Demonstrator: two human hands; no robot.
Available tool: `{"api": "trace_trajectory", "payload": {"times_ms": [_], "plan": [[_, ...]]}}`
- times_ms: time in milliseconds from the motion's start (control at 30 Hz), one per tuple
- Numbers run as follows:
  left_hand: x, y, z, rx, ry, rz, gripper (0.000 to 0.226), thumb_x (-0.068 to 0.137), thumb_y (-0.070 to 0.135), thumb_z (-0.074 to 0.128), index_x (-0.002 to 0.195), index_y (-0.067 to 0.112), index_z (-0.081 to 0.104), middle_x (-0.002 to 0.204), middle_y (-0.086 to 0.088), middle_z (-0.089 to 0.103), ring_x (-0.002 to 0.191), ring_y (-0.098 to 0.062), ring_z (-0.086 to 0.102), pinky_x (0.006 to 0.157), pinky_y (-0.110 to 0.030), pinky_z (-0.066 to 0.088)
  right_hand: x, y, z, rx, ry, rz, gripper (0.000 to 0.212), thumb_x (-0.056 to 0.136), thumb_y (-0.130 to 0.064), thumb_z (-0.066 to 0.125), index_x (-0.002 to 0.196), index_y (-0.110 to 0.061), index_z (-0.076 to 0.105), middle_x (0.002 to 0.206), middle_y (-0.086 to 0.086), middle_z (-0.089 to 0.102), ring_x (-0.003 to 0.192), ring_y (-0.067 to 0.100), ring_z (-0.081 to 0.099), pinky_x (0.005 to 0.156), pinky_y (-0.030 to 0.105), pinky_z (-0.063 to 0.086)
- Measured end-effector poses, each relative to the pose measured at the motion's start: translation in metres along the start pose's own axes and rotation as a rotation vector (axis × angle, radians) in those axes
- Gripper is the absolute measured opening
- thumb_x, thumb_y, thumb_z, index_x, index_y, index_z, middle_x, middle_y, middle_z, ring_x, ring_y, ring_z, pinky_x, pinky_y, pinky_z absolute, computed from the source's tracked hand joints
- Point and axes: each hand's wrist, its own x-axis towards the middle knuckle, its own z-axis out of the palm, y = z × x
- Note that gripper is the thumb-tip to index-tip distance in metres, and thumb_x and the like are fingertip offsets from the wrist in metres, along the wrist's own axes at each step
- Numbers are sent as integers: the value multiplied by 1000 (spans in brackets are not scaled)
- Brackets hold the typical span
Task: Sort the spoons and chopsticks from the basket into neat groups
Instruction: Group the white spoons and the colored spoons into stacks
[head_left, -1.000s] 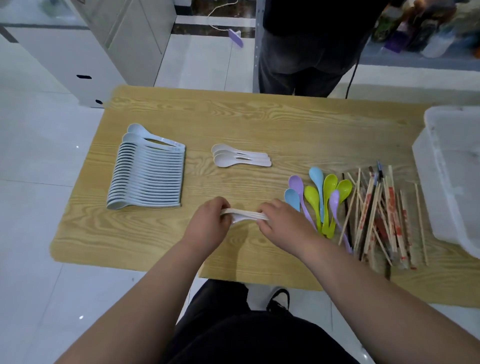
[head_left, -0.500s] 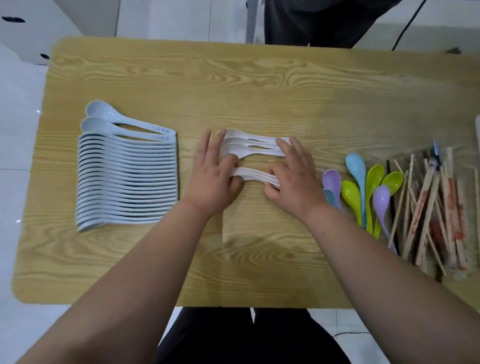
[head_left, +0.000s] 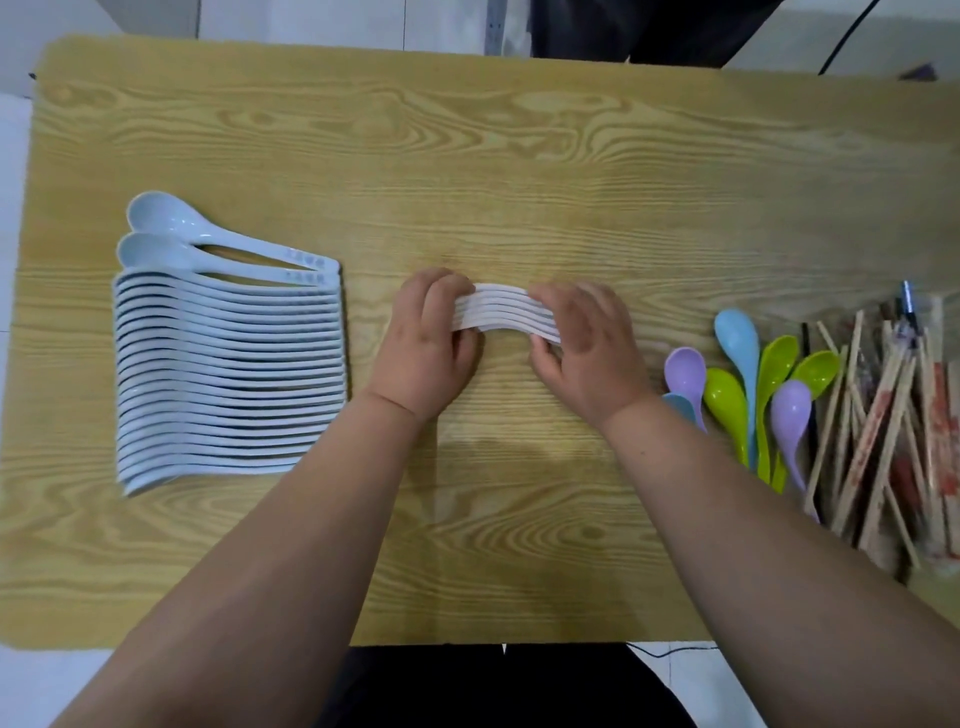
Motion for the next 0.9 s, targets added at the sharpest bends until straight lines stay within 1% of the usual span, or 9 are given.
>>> {"api": "trace_trajectory", "payload": {"times_ms": [67, 167, 267, 433, 500, 600, 667, 800, 900], "plan": [[1, 3, -1, 25, -31, -74, 44, 82, 0, 68, 125, -3, 58, 122, -25, 54, 115, -38, 54, 103, -46, 44, 2, -2, 1, -27, -6, 17, 52, 88, -21, 63, 137, -7, 58, 122, 10, 65, 113, 35, 57, 105, 51, 40], [4, 7, -2, 62, -89, -101, 46, 82, 2, 69, 127, -4, 61, 121, -26, 54, 114, -40, 56, 104, -46, 44, 4, -5, 6, -104, -14, 52, 49, 93, -32, 60, 136, -8, 59, 120, 11, 63, 112, 34, 56, 105, 51, 40], [8, 6, -4, 188, -127, -25, 42, 87, 13, 66, 124, -5, 62, 120, -26, 60, 108, -43, 59, 100, -48, 45, 4, -7, 9, -121, -56, 62, 49, 97, -39, 59, 135, -8, 59, 125, 12, 61, 119, 35, 54, 108, 54, 37], [6, 4, -12, 265, -163, -22, 45, 87, 19, 47, 122, -5, 62, 115, -26, 62, 99, -45, 60, 92, -51, 47, 2, -1, 7, -97, -152, 91, 60, 96, -48, 53, 140, -7, 54, 149, 12, 48, 144, 34, 37, 117, 52, 28], [4, 4, -14, 295, -198, -4, 45, 86, 18, 46, 120, -7, 62, 113, -26, 62, 98, -45, 60, 90, -51, 49, 0, -1, 7, -92, -155, 83, 61, 96, -50, 52, 139, -6, 55, 153, 13, 45, 147, 34, 33, 118, 52, 27], [2, 0, -15, 332, -241, 53, 42, 90, 18, 55, 123, -7, 61, 118, -23, 64, 105, -43, 62, 94, -51, 48, -1, -5, 8, -72, -171, 66, 62, 96, -51, 50, 139, -6, 55, 155, 12, 43, 148, 35, 30, 120, 54, 22], [1, -2, -16, 328, -261, 74, 43, 94, 20, 56, 129, -5, 60, 124, -21, 64, 111, -40, 62, 99, -50, 47, -3, -6, 9, -80, -182, 57, 64, 96, -52, 48, 143, -8, 51, 157, 12, 40, 149, 35, 28, 121, 55, 20], [-10, 0, -19, 300, -275, 42, 42, 93, 14, 62, 129, -7, 59, 126, -23, 63, 125, -41, 57, 108, -50, 44, -9, -11, 9, -100, -182, 19, 62, 98, -48, 49, 145, -8, 49, 156, 13, 41, 148, 37, 30, 120, 56, 22], [-17, 5, -23, 291, -290, 16, 44, 92, 14, 50, 129, -9, 59, 128, -22, 64, 132, -40, 53, 110, -47, 43, -15, -13, 11, -110, -185, 0, 59, 97, -45, 51, 140, -4, 52, 154, 14, 44, 147, 39, 31, 120, 57, 24]]}}
